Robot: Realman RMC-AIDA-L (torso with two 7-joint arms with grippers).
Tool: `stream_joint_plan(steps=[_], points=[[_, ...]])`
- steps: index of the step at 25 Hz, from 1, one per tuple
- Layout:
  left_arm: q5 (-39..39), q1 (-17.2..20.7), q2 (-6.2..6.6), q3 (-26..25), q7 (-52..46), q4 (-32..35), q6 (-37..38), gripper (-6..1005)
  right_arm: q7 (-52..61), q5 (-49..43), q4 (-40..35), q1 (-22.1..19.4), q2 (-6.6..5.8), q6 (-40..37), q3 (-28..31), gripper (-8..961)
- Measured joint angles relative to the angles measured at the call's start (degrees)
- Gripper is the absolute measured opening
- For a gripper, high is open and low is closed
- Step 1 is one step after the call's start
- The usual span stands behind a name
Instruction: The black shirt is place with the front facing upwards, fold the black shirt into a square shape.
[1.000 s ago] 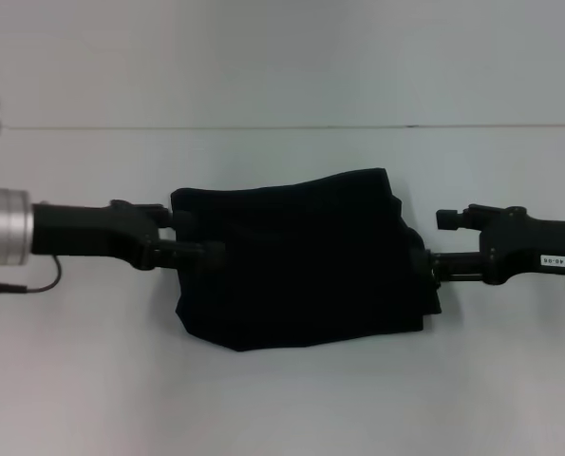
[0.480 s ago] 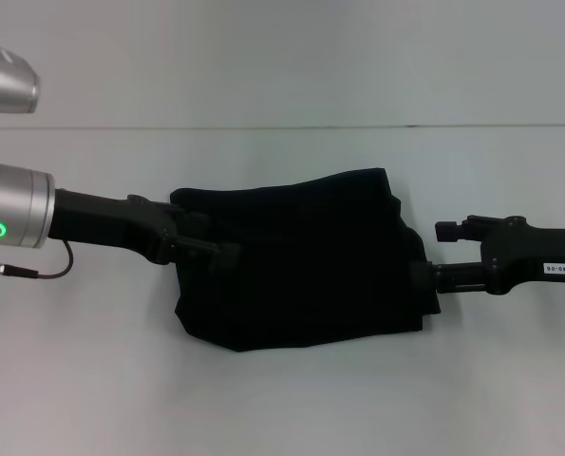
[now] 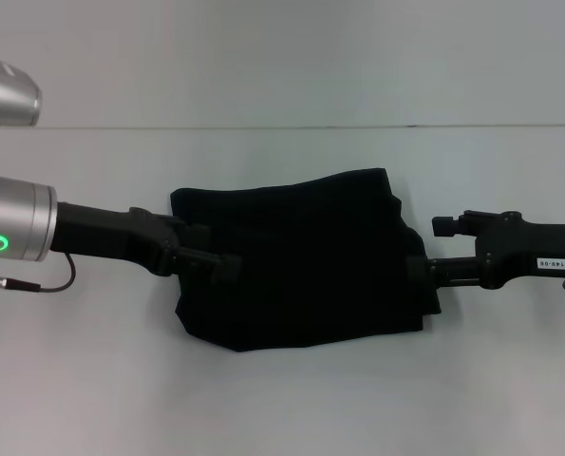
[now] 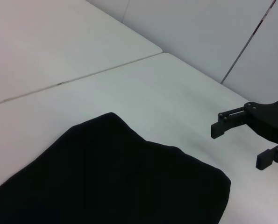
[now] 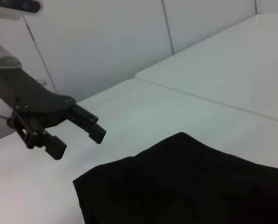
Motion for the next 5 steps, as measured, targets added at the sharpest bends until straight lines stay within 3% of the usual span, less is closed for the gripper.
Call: stream_joint_plan(steps=[5], points=[[-0.22, 0.36, -0.13, -0.09, -0.02, -0.12, -0.01, 874, -0.42, 0.00, 0.09, -0.01, 0.02, 0.32, -0.41, 938]])
